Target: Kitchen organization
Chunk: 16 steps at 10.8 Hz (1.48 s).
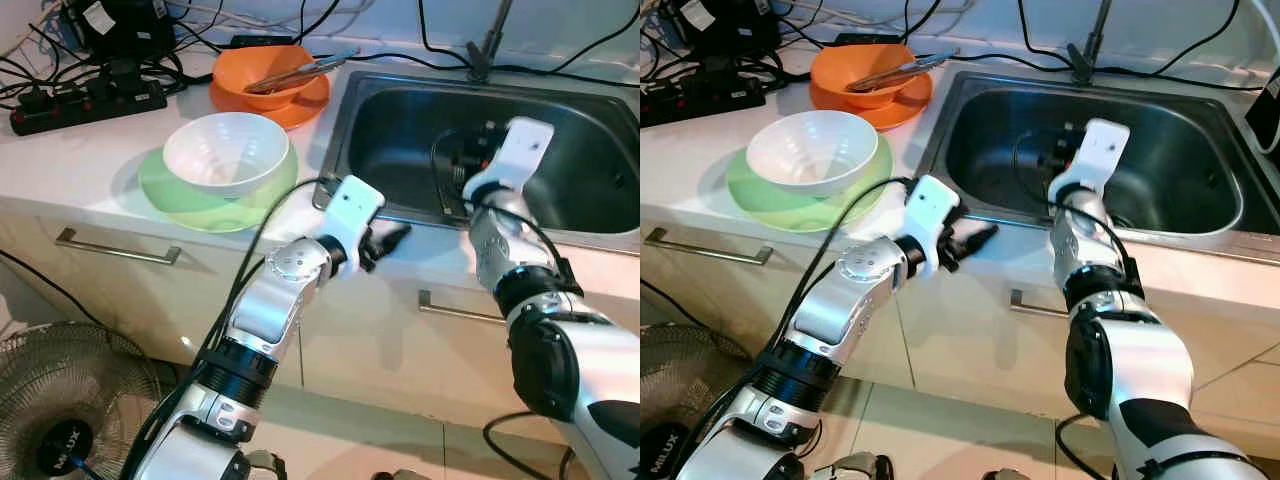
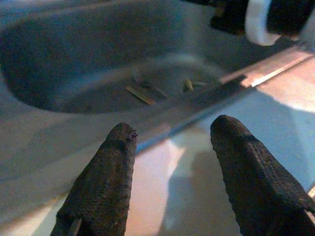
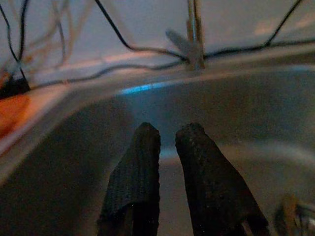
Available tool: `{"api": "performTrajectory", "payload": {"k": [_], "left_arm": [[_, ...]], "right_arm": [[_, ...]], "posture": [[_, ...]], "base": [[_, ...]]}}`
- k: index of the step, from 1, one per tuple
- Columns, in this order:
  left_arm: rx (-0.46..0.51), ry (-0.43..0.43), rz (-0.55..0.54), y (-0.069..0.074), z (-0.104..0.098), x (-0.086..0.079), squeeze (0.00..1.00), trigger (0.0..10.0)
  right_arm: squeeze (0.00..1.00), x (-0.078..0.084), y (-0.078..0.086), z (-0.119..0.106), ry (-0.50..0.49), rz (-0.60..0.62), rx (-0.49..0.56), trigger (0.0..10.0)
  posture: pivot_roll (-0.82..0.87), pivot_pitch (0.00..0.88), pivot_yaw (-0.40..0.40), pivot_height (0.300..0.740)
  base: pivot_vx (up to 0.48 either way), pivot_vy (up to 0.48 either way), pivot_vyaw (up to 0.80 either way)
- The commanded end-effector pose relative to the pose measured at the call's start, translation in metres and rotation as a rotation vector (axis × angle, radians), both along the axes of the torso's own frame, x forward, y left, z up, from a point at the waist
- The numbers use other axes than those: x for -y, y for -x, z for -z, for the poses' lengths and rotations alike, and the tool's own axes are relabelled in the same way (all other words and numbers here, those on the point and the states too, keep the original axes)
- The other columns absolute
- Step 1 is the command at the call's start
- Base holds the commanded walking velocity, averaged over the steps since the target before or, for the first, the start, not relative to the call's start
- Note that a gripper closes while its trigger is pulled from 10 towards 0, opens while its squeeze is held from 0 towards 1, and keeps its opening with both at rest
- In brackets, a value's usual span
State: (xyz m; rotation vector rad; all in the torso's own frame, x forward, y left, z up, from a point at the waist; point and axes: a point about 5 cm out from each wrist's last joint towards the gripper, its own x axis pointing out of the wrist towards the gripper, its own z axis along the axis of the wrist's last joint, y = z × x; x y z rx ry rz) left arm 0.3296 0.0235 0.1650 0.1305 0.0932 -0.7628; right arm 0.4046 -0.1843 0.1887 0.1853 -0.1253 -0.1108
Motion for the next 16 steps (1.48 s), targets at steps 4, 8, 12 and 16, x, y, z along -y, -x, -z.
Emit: {"api": "performTrajectory", "payload": {"k": [4,8,12,16], "left_arm": [[0.248,-0.008,-0.191,-0.016,-0.019,-0.021,0.0,10.0],[0.36,0.06,-0.267,-0.018,-0.025,-0.033,0.0,10.0],[0.426,0.027,-0.251,-0.005,-0.013,-0.035,0.0,10.0],[0.614,-0.137,-0.282,-0.009,-0.059,-0.077,1.0,10.0]], "right_arm": [[0.0,-0.017,0.006,-0.035,0.131,-0.06,0.259,10.0],[0.0,-0.032,0.063,0.011,0.106,-0.043,0.269,10.0],[0.0,-0.043,0.085,0.025,0.131,-0.053,0.217,10.0],[0.0,-0.06,0.091,0.033,0.109,-0.091,0.156,10.0]], "posture": [[0.08,0.077,-0.012,0.74],[0.05,0.071,-0.012,0.74],[0.04,0.054,-0.001,0.74],[0.07,0.048,0.005,0.74]], "base": [[0.0,0.0,0.0],[0.0,0.0,0.0],[0.0,0.0,0.0],[0.0,0.0,0.0]]}}
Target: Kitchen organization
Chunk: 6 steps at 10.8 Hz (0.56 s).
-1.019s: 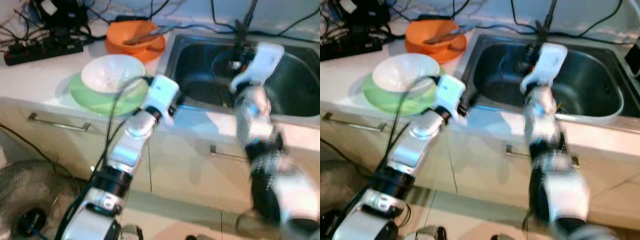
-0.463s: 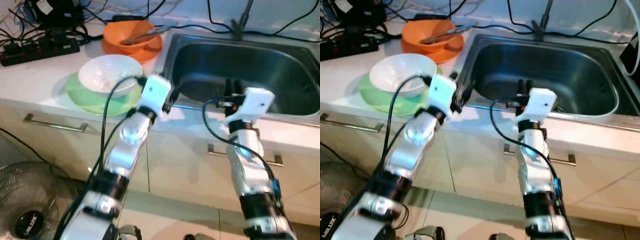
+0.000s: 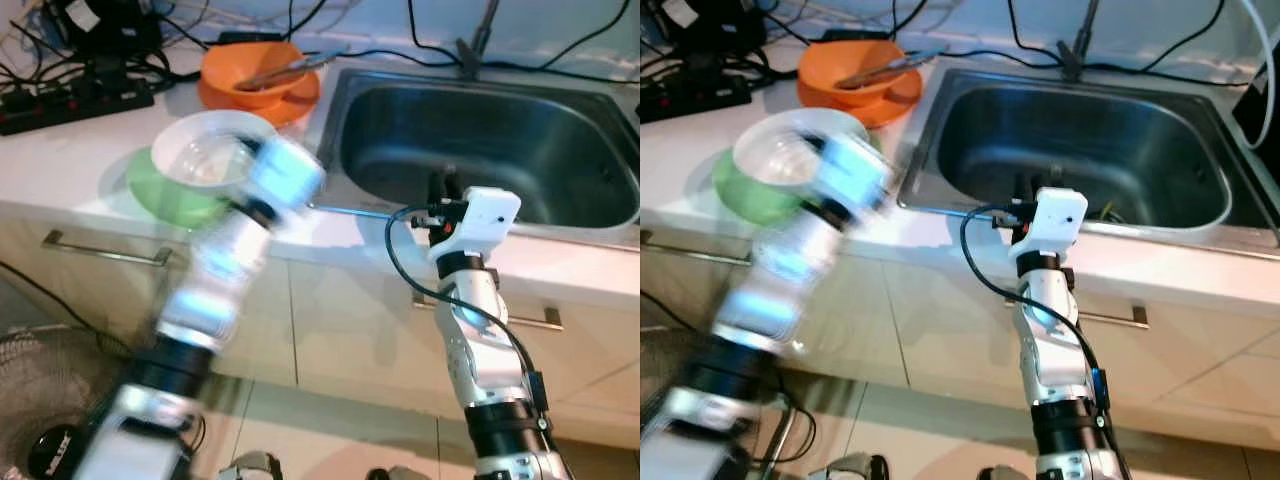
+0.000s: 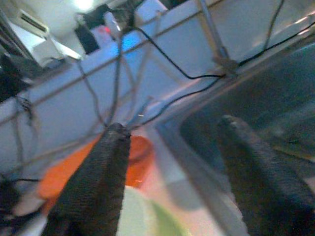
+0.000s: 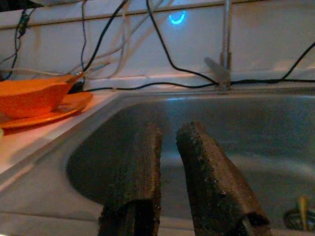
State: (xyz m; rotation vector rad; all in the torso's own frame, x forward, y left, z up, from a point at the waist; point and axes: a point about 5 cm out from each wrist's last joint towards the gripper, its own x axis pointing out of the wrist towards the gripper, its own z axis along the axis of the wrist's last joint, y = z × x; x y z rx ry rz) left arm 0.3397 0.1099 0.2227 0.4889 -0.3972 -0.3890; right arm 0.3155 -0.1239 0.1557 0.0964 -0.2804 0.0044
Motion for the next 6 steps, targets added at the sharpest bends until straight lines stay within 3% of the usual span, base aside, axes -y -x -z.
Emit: {"api": "performTrajectory", "payload": {"k": [1,2,4,6], "left_arm": [[0.016,-0.002,-0.006,-0.001,-0.014,-0.006,1.0,10.0],[0.01,0.052,-0.101,-0.007,-0.03,-0.031,0.0,10.0],[-0.04,0.173,-0.278,-0.015,-0.047,-0.078,0.0,10.0],[-0.18,0.266,-0.435,-0.016,-0.05,-0.128,0.0,10.0]], "right_arm": [[0.0,-0.001,0.001,0.001,0.002,-0.002,-0.013,10.0],[0.0,-0.002,0.001,0.001,0.004,-0.004,-0.023,10.0],[0.0,-0.002,0.0,0.002,0.001,-0.003,-0.033,10.0],[0.0,-0.003,-0.001,0.003,-0.001,-0.007,-0.045,10.0]], "posture": [[0.08,0.059,0.004,0.74],[0.08,0.067,0.001,0.74],[0.09,0.075,0.001,0.74],[0.1,0.083,0.004,0.74]], "base": [[0.0,0.0,0.0],[0.0,0.0,0.0],[0.0,0.0,0.0],[0.0,0.0,0.0]]}}
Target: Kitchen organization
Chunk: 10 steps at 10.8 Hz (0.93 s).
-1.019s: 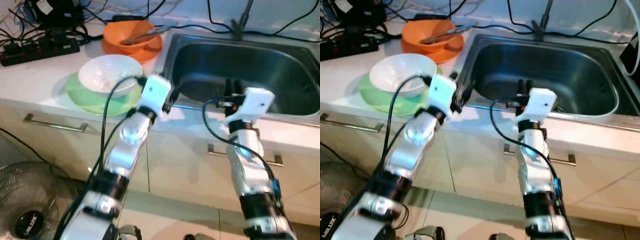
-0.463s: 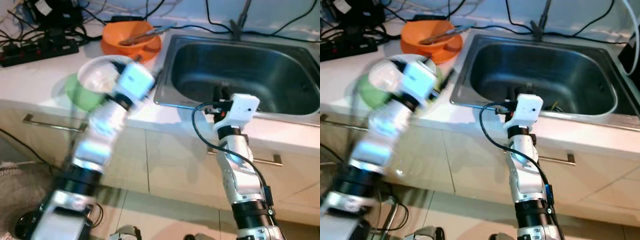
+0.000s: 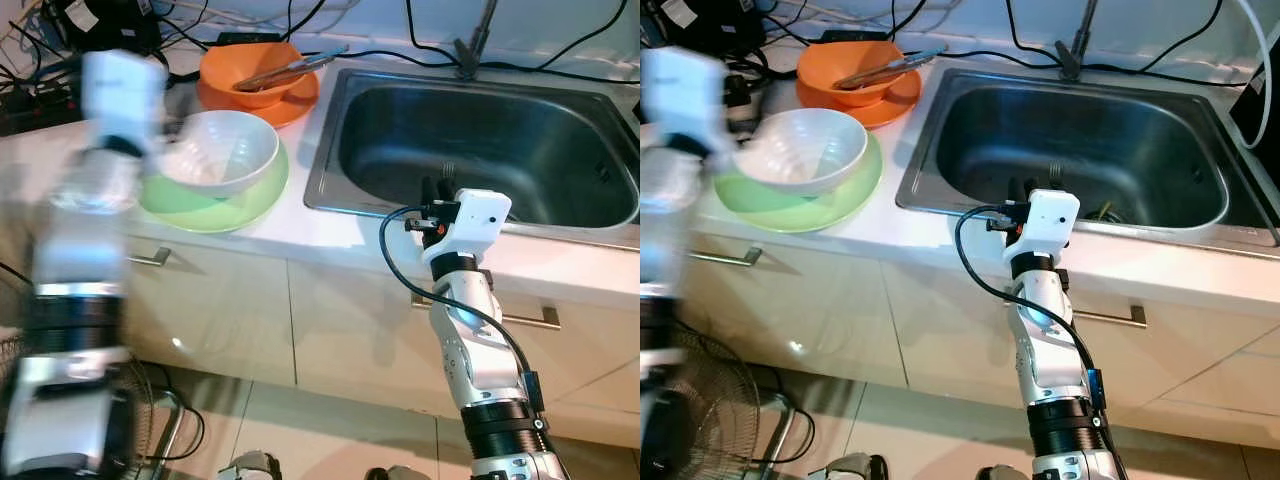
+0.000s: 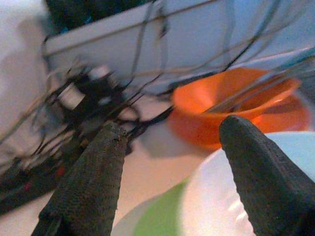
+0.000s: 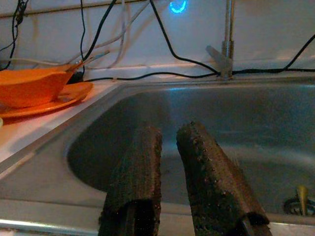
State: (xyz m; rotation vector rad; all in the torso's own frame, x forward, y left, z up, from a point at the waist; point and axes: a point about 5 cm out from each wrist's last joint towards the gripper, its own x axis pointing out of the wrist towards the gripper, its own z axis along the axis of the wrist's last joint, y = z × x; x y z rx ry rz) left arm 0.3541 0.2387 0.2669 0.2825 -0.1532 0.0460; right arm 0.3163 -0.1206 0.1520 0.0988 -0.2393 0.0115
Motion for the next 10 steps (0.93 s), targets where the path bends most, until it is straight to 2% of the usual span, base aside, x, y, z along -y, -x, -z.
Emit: {"api": "performTrajectory", "payload": {"k": [1,2,3,6,7,8,10], "left_arm": [[-0.029,0.042,-0.01,-0.001,-0.006,-0.006,0.0,10.0],[-0.131,0.114,-0.05,0.002,0.001,-0.023,0.0,10.0],[-0.192,0.172,-0.066,0.004,0.007,-0.029,0.0,10.0],[-0.351,0.258,0.056,0.008,0.033,-0.009,0.0,10.0],[-0.379,0.266,0.067,0.009,0.037,-0.005,0.0,10.0],[-0.399,0.23,0.066,0.009,0.04,-0.004,0.0,10.0],[-0.412,0.268,0.068,0.009,0.042,-0.002,0.0,10.0]], "right_arm": [[0.0,0.0,0.0,0.0,-0.001,0.001,-0.007,10.0],[0.0,-0.001,-0.001,0.0,-0.002,-0.003,-0.014,10.0],[0.0,-0.002,-0.001,0.001,-0.002,-0.006,-0.019,10.0],[0.0,-0.002,0.0,0.001,-0.005,-0.005,-0.024,10.0],[0.0,-0.001,0.0,0.001,-0.005,-0.003,-0.025,10.0],[0.0,-0.001,0.0,0.001,-0.004,0.0,-0.026,10.0],[0.0,-0.001,0.0,0.001,-0.006,0.002,-0.028,10.0]], "posture": [[0.1,0.088,0.005,0.74],[0.11,0.094,0.004,0.74],[0.11,0.098,0.004,0.74],[0.11,0.102,0.007,0.74],[0.11,0.105,0.008,0.74],[0.1,0.105,0.01,0.74],[0.1,0.102,0.015,0.74]], "base": [[0.0,0.0,0.0],[0.0,0.0,0.0],[0.0,0.0,0.0],[0.0,0.0,0.0],[0.0,0.0,0.0],[0.0,0.0,0.0],[0.0,0.0,0.0]]}}
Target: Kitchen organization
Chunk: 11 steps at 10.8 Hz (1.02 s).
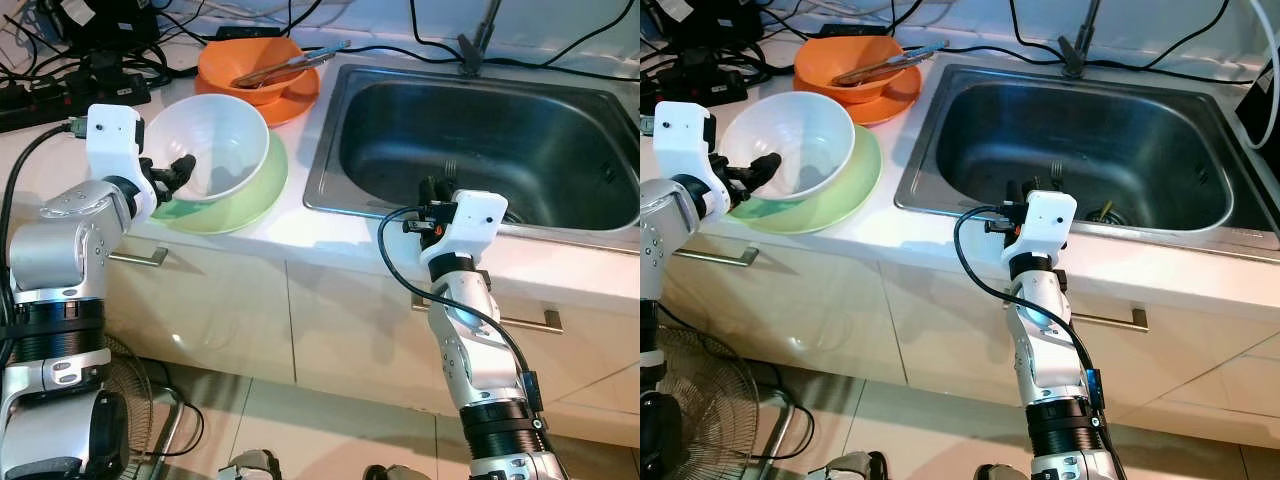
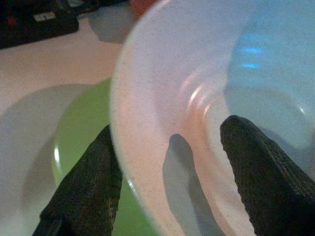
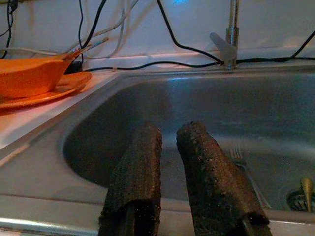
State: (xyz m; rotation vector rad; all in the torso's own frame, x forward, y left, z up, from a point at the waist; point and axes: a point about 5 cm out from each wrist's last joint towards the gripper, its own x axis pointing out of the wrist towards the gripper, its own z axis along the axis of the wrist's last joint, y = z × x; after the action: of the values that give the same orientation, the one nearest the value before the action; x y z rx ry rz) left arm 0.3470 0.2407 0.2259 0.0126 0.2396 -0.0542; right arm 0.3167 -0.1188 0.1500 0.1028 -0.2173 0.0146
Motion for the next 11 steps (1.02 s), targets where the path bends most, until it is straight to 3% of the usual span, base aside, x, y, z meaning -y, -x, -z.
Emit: {"api": "performTrajectory", "payload": {"k": [1,11], "left_arm": [[-0.01,0.019,-0.016,0.0009,0.0027,0.0002,0.0,0.0],[0.049,0.076,-0.107,-0.0006,-0.0031,-0.0044,0.0,0.0]], "right_arm": [[0.0,0.0014,0.0006,-0.0004,-0.003,0.009,-0.006,10.0],[0.0,0.0011,-0.0022,0.0013,-0.008,0.01,-0.02,10.0]], "posture": [[0.1,0.102,0.014,0.74],[0.1,0.089,0.009,0.74]], "base": [[0.0,0.0,0.0],[0.0,0.0,0.0]]}}
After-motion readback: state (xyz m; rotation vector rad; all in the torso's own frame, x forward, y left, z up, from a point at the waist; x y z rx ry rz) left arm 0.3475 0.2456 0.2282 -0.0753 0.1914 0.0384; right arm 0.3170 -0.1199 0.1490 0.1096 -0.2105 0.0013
